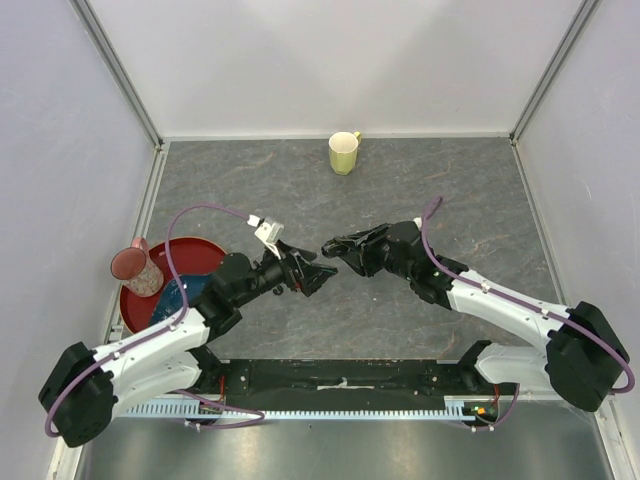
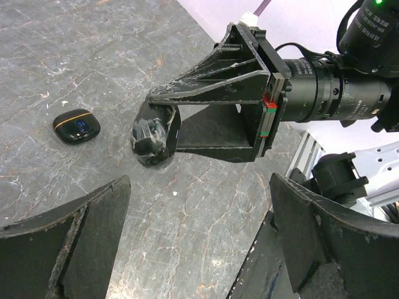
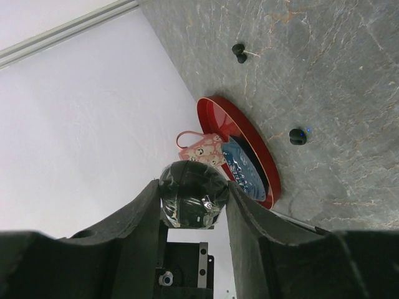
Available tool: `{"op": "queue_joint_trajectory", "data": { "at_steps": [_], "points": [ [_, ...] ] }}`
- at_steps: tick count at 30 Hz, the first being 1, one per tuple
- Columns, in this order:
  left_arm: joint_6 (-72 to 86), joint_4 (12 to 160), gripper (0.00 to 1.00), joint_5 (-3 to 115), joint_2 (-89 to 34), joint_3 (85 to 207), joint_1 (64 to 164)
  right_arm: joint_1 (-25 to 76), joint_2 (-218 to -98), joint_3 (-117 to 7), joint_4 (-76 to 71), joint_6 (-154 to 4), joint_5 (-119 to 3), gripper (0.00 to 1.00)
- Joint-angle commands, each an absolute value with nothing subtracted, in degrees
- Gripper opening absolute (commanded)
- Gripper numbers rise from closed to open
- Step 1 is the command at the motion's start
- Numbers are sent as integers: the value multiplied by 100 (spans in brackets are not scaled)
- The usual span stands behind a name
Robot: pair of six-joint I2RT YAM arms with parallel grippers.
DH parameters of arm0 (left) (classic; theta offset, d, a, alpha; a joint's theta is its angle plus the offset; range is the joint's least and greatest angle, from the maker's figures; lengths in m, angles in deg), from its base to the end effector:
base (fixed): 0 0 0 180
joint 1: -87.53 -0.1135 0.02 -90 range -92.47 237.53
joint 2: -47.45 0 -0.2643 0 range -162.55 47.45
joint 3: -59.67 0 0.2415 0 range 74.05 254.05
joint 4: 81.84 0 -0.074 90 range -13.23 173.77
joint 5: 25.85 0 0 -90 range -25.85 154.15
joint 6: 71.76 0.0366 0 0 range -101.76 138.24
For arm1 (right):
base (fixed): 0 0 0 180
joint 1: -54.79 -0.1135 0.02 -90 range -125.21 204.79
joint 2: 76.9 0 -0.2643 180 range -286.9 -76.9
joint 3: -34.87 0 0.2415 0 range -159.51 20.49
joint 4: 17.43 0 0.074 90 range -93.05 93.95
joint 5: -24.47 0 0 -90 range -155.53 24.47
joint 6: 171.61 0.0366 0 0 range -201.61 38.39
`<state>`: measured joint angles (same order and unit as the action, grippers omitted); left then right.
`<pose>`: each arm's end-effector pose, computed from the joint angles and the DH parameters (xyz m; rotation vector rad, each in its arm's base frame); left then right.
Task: Insert the wireless bluetooth earbuds into the charging case
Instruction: Pick up the charging case at the center of the board.
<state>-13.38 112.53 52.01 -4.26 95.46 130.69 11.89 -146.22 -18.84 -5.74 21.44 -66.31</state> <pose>0.1393 -0.1412 0.2517 0.3499 1.6929 -1.1616 0.1890 0.1749 0.2451 1.2329 2.1088 1.4180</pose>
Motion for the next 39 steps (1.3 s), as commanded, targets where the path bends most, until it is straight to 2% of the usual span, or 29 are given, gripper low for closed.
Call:
{"op": "queue_joint_trajectory", "data": {
  "at_steps": [1, 16, 21, 28, 33, 39],
  "points": [
    [-1367, 11866, 98, 5457, -677, 9813, 13122, 1207, -14607, -1836, -911, 2307, -6413, 0],
    [-1384, 12236, 89, 5677, -1232, 9866, 13130, 1207, -14484, -1800, -902, 2377, -6307, 0],
    [-1367, 12350, 73, 5651, -1390, 9919, 13139, 1199, -14493, -1801, -902, 2386, -6263, 0],
    [-1393, 12464, 65, 5580, -1601, 9998, 13130, 1199, -14537, -1836, -937, 2377, -6167, 0],
    [-1419, 12526, 52, 5545, -1689, 9989, 13130, 1207, -14519, -1853, -955, 2369, -6132, 0],
    [-1437, 12578, 50, 5501, -1812, 10015, 13139, 1207, -14510, -1862, -955, 2342, -6123, 0]
  ]
}}
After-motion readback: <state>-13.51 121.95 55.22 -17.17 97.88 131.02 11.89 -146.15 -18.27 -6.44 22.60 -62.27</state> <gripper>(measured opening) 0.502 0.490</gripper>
